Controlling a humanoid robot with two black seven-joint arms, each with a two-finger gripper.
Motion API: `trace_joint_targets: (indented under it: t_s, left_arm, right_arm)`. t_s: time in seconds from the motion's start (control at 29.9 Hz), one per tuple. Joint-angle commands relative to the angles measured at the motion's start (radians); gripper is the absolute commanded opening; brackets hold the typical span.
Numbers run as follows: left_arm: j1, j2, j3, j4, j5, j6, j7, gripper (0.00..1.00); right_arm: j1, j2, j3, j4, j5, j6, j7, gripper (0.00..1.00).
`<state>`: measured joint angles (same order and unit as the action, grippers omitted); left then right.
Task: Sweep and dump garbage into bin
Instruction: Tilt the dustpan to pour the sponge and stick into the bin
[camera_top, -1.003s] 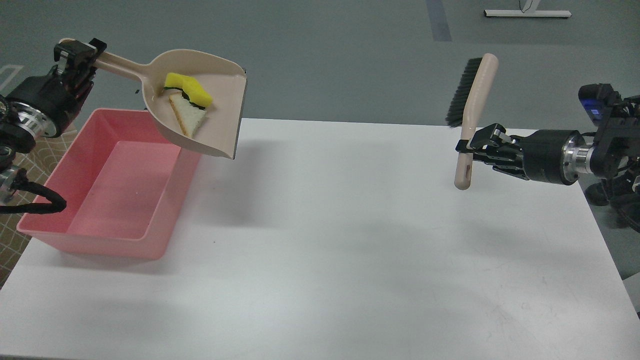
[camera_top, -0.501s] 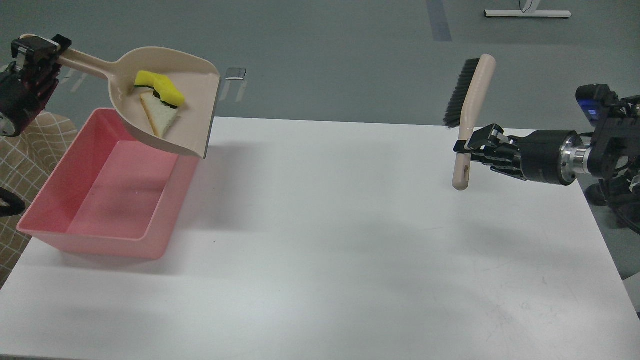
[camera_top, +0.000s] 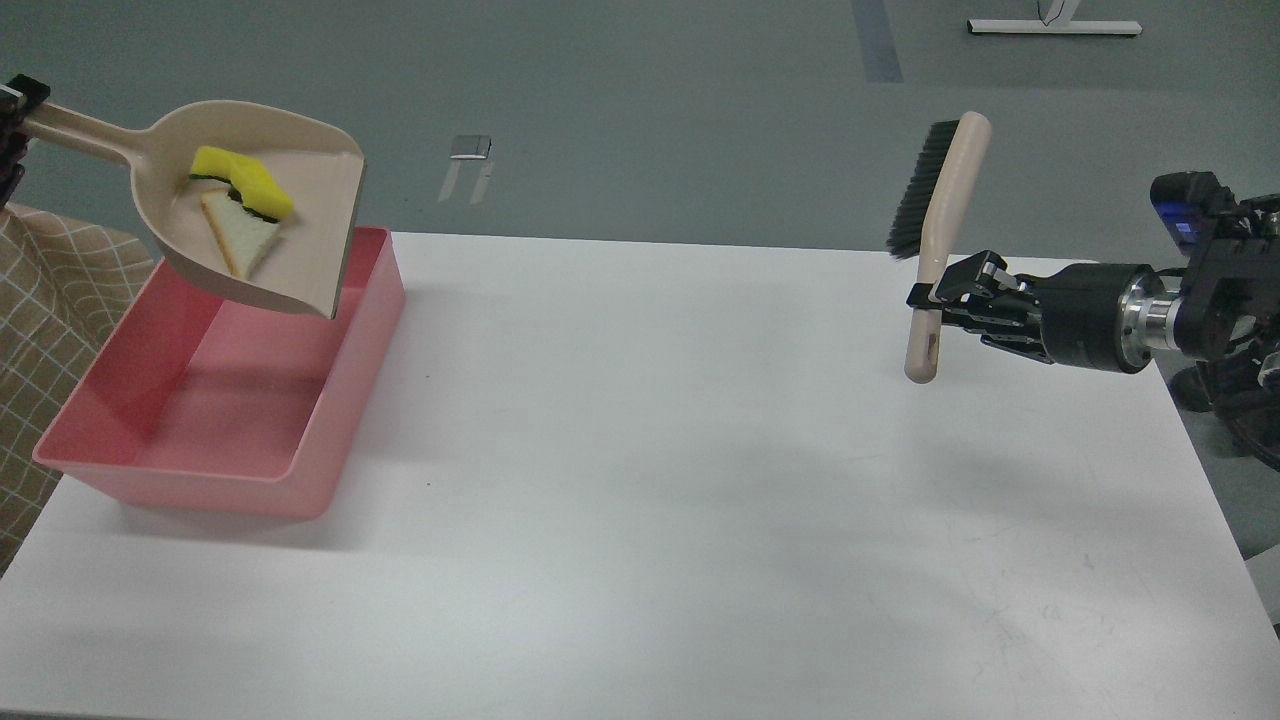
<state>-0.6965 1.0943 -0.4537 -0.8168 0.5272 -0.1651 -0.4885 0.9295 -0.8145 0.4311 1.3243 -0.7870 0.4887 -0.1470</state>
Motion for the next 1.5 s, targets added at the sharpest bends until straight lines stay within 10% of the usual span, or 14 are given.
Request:
trace_joint_targets:
  t_s: [0.0,1.47]
  left_arm:
    - [0.015,0.019,0.003,0.011,0.01,-0.016,0.0,0.0]
    - [-0.032,0.142,-0.002,-0.061,0.379,0.072,0.0,0.0]
  right_arm:
    - [-0.001,0.0,0.0,0.0,0.0,0.0,0.0,0.0]
    - [-0.006,0.0,0.001,0.0,-0.001,0.0,0.0,0.0]
